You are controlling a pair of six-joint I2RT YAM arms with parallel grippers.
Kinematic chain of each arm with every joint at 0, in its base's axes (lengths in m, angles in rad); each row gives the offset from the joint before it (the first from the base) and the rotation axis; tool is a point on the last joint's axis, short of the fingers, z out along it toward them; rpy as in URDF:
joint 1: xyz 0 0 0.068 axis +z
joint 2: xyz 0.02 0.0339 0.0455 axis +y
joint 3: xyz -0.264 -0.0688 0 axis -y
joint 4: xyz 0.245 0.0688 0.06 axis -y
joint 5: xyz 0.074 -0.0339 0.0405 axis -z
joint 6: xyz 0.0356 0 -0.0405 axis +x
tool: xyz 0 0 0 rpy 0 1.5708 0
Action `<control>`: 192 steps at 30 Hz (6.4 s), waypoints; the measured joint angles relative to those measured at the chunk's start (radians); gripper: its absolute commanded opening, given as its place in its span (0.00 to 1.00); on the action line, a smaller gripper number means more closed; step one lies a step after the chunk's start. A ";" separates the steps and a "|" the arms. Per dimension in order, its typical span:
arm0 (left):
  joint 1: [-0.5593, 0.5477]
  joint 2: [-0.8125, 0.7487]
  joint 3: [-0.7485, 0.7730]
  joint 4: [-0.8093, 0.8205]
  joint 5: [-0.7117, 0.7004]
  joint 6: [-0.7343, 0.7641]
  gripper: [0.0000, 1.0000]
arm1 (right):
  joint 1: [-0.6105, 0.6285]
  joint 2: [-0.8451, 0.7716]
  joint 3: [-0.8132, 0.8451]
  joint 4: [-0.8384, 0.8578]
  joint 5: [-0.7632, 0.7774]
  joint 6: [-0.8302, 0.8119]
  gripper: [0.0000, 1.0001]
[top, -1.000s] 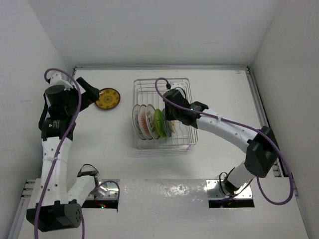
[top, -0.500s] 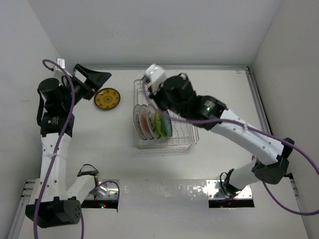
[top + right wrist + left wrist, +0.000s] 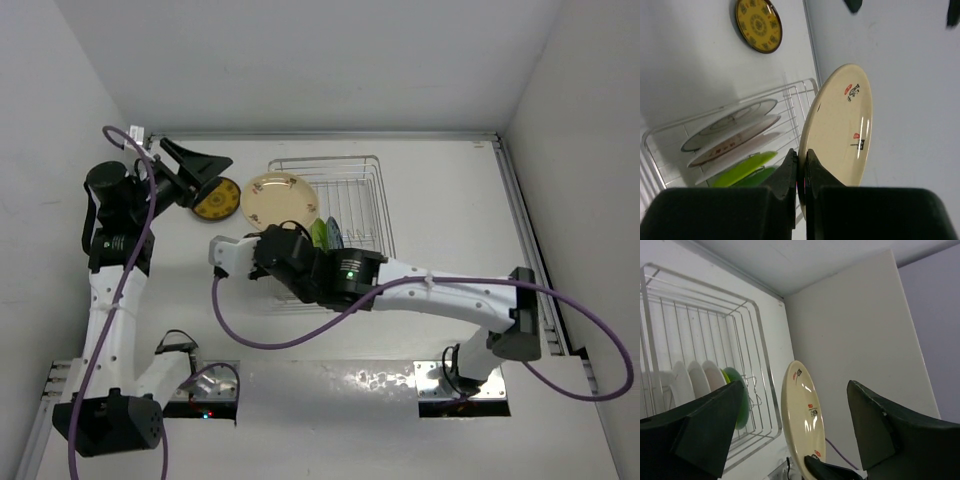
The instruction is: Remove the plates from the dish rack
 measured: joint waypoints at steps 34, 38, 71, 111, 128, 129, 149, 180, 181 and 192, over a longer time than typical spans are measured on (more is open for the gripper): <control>-0.013 0.252 -0.033 -0.085 -0.632 0.097 0.00 | -0.270 -0.043 0.010 0.016 0.028 0.455 0.99; -0.006 0.417 0.029 -0.062 -0.803 0.093 0.00 | -0.330 -0.259 -0.100 -0.007 0.021 0.592 0.99; 0.014 0.953 0.351 -0.208 -0.900 0.166 1.00 | -0.529 -0.314 -0.400 -0.114 -0.261 0.924 0.99; 0.006 -0.072 -0.251 -0.240 -0.738 0.544 1.00 | -0.532 0.037 -0.451 0.215 -0.286 1.391 0.00; 0.006 -0.071 -0.251 -0.238 -0.729 0.544 1.00 | -0.525 -0.047 -0.537 0.231 -0.063 1.631 0.00; 0.006 -0.071 -0.251 -0.238 -0.729 0.544 1.00 | -0.525 -0.047 -0.534 0.228 -0.059 1.630 0.00; 0.006 -0.035 -0.008 -0.193 -0.378 0.346 1.00 | -0.503 -0.016 0.104 -0.114 -0.270 0.878 0.00; -0.147 0.034 -0.167 -0.057 -0.140 0.062 0.00 | -0.028 0.154 0.090 0.064 -0.074 -0.032 0.99; -0.147 0.034 -0.167 -0.062 -0.172 0.066 0.00 | -0.028 0.153 0.087 0.082 -0.065 -0.026 0.99; -0.086 0.266 -0.085 -0.106 -0.705 0.080 0.00 | -0.272 -0.173 -0.155 0.079 -0.002 0.523 0.99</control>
